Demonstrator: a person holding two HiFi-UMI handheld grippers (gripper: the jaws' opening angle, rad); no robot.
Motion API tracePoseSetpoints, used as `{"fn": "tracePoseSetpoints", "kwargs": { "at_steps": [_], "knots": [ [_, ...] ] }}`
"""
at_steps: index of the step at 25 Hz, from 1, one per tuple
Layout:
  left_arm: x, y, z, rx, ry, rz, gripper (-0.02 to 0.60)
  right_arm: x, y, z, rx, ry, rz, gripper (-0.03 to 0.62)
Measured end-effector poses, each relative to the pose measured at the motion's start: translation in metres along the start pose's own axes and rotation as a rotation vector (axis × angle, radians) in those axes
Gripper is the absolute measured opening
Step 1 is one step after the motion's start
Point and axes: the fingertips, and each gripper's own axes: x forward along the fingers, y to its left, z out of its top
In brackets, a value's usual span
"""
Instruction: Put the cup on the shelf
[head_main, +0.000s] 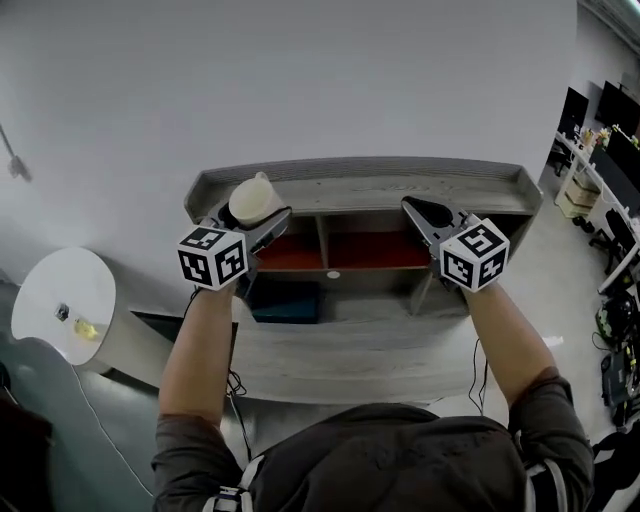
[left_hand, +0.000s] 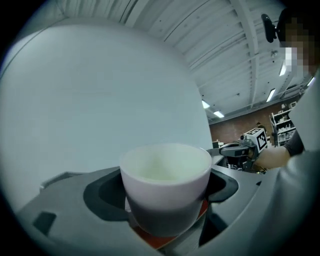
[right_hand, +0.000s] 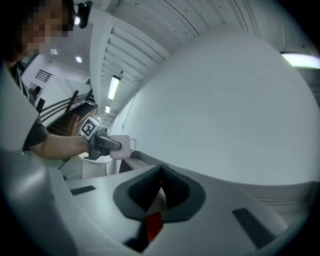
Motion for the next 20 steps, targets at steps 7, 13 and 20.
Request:
{"fn": "tracePoseSetpoints", "kwargs": {
  "at_steps": [7,13,20],
  "knots": [
    [-0.001,0.086,-0.006,0.056,0.094,0.109,0.425,0.081,0.037,0.017,-0.02,-0.027,0.084,-0.009],
    [0.012,0.13,-0.018,0.044,0.141,0.155,0.425,0.121,0.048,0.013,-0.018,-0.021,0.114,-0.009],
    [0.026,0.15,-0.031,0.056,0.206,0.206,0.425,0.138,0.05,0.012,-0.016,-0.027,0.144,-0.009]
  ]
}}
